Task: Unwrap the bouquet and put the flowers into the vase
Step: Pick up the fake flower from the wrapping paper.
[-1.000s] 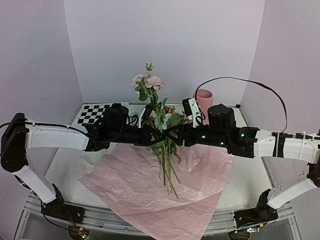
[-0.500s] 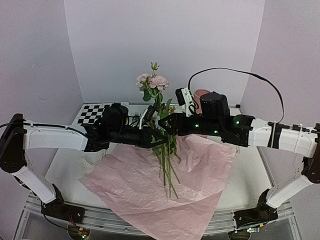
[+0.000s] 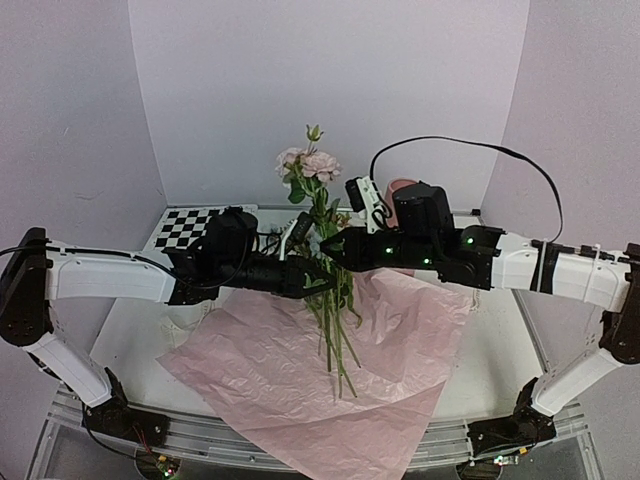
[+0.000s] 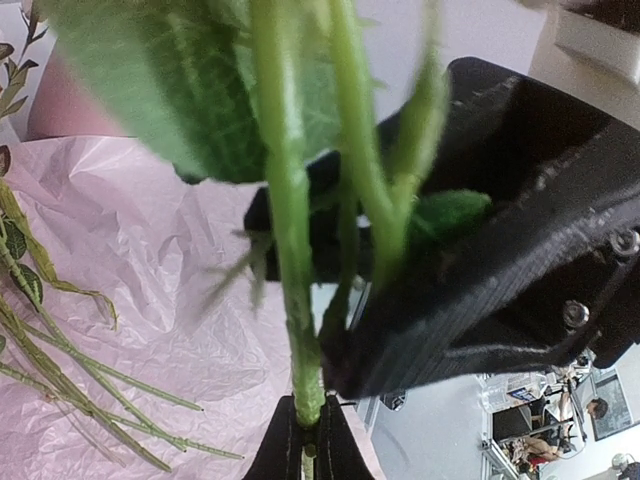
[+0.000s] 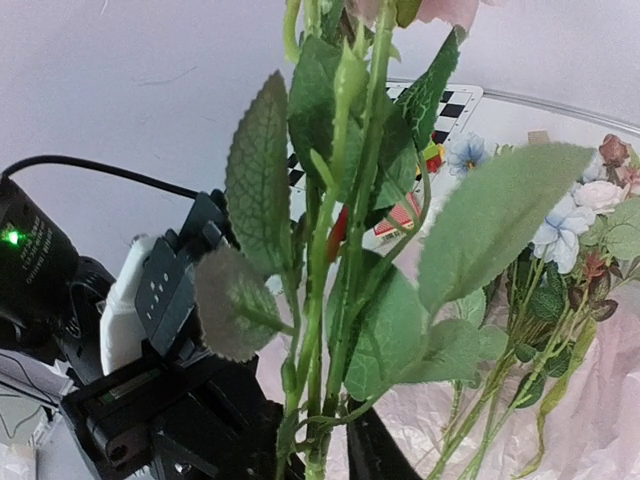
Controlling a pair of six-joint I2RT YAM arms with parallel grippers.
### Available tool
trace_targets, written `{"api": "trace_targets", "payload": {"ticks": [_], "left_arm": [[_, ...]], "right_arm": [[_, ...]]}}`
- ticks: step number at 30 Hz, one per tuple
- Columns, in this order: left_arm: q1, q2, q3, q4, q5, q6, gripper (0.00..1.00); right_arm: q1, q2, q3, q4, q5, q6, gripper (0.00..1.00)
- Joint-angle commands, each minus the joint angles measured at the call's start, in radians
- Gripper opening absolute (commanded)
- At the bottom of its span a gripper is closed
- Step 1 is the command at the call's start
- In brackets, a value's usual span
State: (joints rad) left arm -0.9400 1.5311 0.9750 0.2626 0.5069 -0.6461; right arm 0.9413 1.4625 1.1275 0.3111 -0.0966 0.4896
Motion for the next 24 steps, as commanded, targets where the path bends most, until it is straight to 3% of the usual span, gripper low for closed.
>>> {"api": "trace_targets", "payload": {"ticks": [1,3,7,9,13,18,24], "left_arm": [[-0.006,-0.039,0.031,0.017,0.016,0.034,0.06],[-0.006,-0.044,0.029,0.011,0.014,0.040,0.11],[-0.010,-0.072,0.014,-0.004,-0.014,0.059,0.51],[-0.010,-0.090,0.001,-0.012,-0.038,0.067,0.63],[-0.011,-0.127,-0.013,-0.049,-0.090,0.083,0.73],[-0.010,-0.150,0.000,-0.127,-0.161,0.106,0.74],[-0.011,-0.167,-0.006,-0.148,-0.203,0.108,0.74]], "right_arm": [[0.001,0.011,0.049,0.001,-0.011,-0.006,0.07],[0.000,0.006,0.047,-0.003,-0.001,-0.009,0.01],[-0.001,-0.020,0.043,-0.021,0.059,-0.041,0.00],[0.000,-0.033,0.048,-0.043,0.122,-0.074,0.00],[0.000,-0.052,0.095,-0.102,0.309,-0.178,0.00],[-0.002,-0.063,0.195,-0.113,0.595,-0.351,0.00],[-0.029,-0.011,0.412,-0.023,0.733,-0.598,0.00]]}}
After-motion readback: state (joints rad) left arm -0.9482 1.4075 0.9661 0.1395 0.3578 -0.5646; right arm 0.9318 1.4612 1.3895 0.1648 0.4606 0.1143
